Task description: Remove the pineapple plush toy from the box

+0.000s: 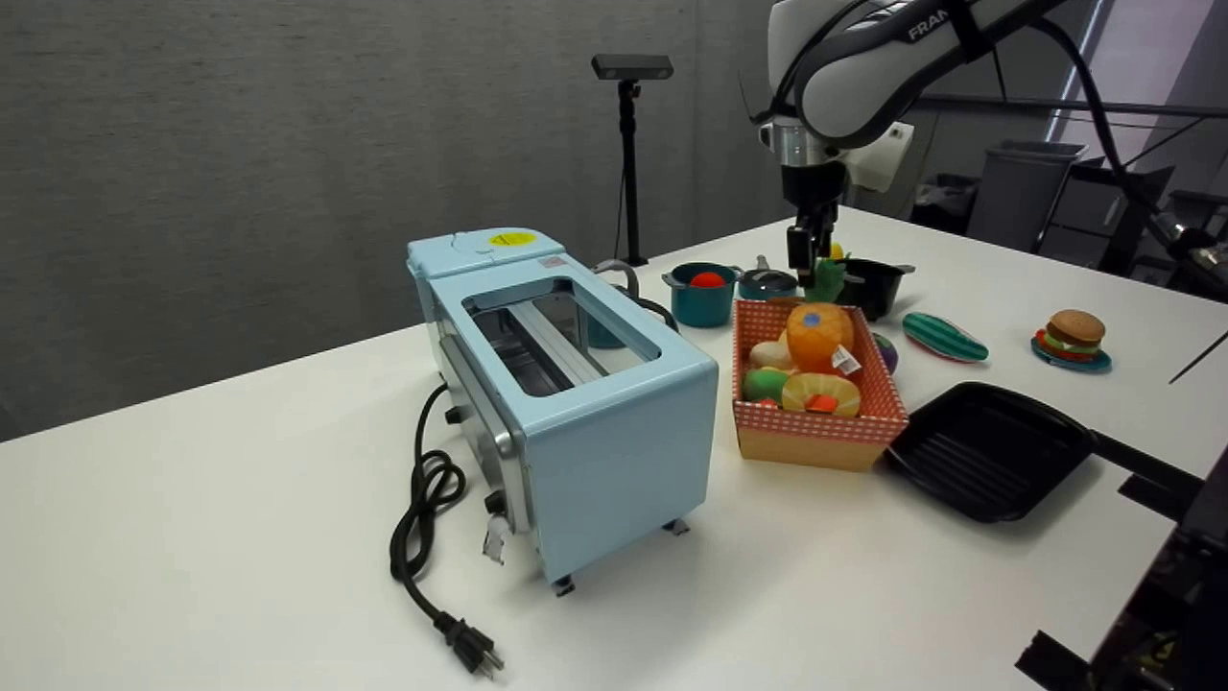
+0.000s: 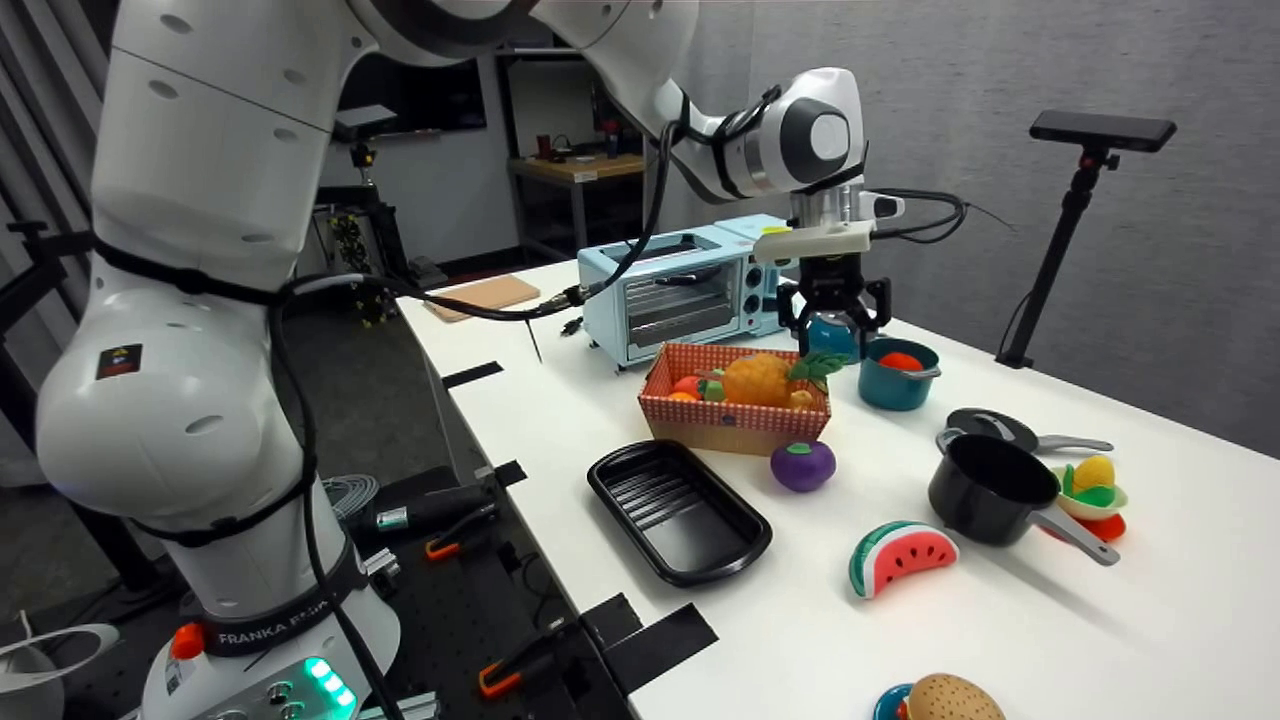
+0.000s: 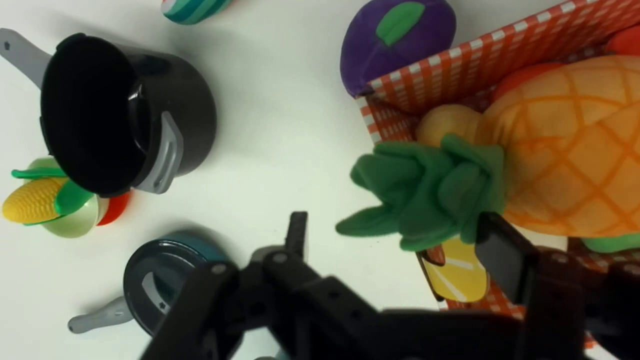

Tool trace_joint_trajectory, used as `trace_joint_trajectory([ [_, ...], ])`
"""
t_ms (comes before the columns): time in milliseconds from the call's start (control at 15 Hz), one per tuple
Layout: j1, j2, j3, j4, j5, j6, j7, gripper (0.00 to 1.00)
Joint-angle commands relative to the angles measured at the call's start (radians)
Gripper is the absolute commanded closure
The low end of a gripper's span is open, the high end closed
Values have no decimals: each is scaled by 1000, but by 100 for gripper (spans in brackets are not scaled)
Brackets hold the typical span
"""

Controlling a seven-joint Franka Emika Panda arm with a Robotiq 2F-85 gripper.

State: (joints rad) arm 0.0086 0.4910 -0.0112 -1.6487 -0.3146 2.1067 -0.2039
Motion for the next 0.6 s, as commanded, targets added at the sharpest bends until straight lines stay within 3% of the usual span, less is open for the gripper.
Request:
trace_joint_trajectory([
  [0, 3, 45, -9, 79, -11, -14, -10, 47],
  [333, 1, 47, -21, 92, -10, 0, 6, 87],
  [400, 0, 44, -23, 88, -11, 0, 6, 43],
  [467, 0, 42, -25, 84, -11, 1, 9, 48],
  [533, 0, 42, -27, 80, -12, 4, 10, 46],
])
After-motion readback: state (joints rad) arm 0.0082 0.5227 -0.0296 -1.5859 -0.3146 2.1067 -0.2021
